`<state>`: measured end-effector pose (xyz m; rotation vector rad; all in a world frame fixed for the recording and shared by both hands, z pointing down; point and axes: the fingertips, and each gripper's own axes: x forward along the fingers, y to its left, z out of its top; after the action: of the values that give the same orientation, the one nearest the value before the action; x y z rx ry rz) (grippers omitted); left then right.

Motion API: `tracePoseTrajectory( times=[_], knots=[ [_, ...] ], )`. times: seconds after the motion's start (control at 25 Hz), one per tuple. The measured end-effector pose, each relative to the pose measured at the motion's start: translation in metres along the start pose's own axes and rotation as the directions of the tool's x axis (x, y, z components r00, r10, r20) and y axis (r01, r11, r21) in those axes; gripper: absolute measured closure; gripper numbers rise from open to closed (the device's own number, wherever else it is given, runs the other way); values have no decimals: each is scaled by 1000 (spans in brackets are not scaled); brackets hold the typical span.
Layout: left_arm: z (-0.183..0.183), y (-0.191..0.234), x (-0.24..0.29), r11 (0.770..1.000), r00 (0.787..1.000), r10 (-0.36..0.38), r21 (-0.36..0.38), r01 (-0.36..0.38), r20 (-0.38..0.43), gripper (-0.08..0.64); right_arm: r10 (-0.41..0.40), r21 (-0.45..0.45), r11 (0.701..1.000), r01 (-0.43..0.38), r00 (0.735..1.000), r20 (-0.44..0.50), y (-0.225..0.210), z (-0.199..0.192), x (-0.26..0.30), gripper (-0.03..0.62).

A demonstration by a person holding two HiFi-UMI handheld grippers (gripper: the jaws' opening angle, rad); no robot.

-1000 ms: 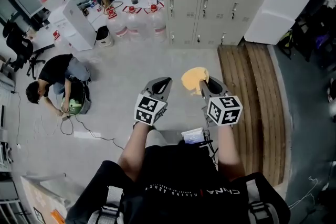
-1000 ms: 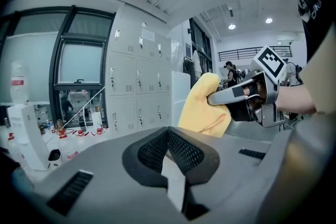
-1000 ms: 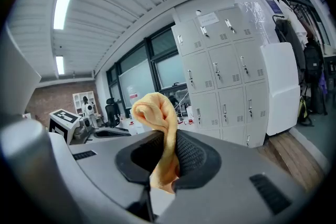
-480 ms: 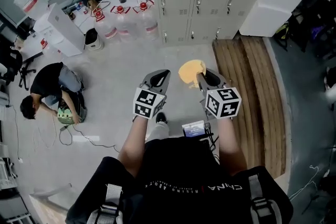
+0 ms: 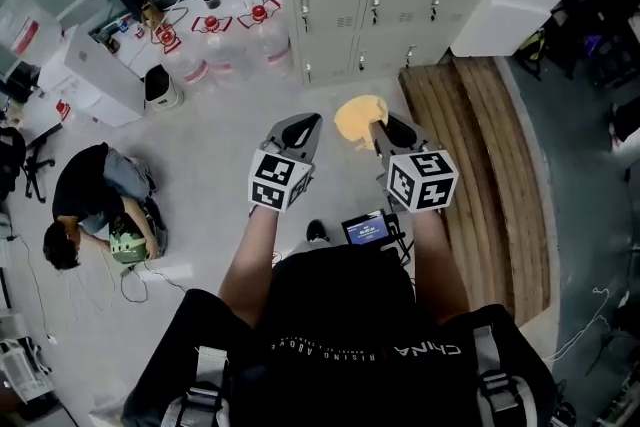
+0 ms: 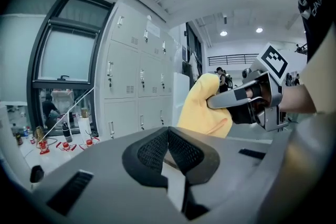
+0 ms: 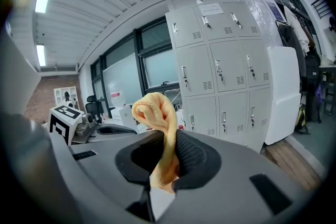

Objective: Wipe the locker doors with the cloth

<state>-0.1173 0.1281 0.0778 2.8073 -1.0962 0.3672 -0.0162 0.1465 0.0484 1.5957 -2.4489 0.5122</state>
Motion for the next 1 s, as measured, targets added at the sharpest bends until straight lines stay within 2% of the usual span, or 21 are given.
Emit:
tracePoseTrajectory(
  times=[0.24,0.44,0.68,1.0],
  knots=[
    [-8,29,20,999,1000,-22,-36,22,-11,541,-16,13,1000,16,999,-30,-9,1,36,509],
    [-8,54,53,999,1000,5,-48,-6,-14,541,3,15,1000,-2,999,-39,-33,7,70,509],
    [2,79,118,998,999,41,-49,-42,-35,541,51,10,999,-51,997,-50,-87,29,123,509],
    [47,130,222,991,991,127,-43,-129,-44,541,151,-11,988,-152,987,-59,-167,83,201,509]
  ],
)
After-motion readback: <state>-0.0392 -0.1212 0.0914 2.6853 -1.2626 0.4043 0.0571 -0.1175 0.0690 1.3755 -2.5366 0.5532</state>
